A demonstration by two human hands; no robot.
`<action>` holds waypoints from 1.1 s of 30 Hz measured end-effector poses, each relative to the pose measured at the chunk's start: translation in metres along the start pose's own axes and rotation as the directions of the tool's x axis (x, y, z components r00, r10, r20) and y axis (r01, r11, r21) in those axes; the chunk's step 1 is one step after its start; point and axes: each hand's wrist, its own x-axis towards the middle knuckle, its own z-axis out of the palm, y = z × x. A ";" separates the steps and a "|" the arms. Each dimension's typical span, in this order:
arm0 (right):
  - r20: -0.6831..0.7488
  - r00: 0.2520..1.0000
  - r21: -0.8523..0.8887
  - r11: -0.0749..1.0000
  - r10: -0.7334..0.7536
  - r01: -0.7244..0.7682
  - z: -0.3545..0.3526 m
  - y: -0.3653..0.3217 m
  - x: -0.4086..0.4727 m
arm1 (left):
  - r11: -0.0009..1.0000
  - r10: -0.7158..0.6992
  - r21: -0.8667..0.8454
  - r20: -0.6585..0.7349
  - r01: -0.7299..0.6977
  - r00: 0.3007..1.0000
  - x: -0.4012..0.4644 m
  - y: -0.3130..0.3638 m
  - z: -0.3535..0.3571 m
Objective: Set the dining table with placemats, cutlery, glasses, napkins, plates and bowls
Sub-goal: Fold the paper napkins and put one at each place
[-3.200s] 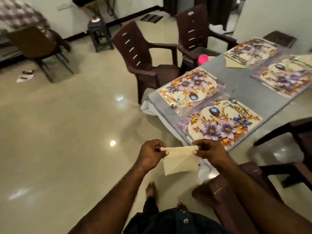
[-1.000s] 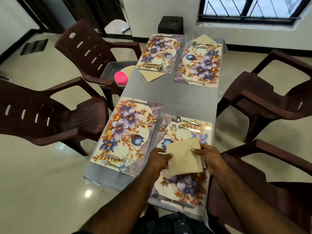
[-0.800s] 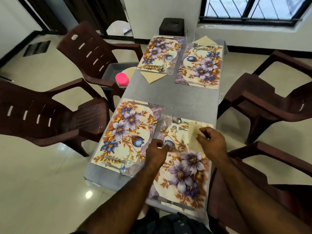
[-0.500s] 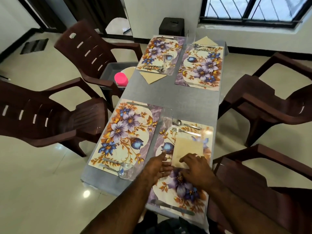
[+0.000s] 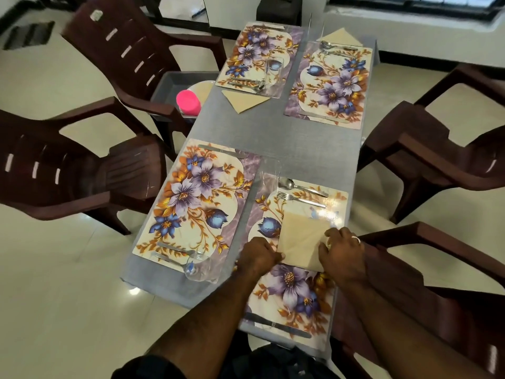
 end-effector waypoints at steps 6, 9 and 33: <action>0.044 0.971 -0.017 0.971 -0.237 0.238 0.008 -0.012 -0.005 | 0.956 0.170 0.258 -0.089 -0.142 0.981 0.001 -0.002 0.007; 0.099 0.979 -0.039 0.983 -0.176 0.180 0.011 -0.011 -0.006 | 0.925 0.230 0.336 -0.131 -0.175 0.964 0.001 -0.010 0.004; 0.033 0.985 -0.059 0.984 -0.167 0.169 -0.009 -0.057 0.093 | 0.859 0.327 0.465 -0.180 -0.213 0.928 -0.002 -0.019 0.002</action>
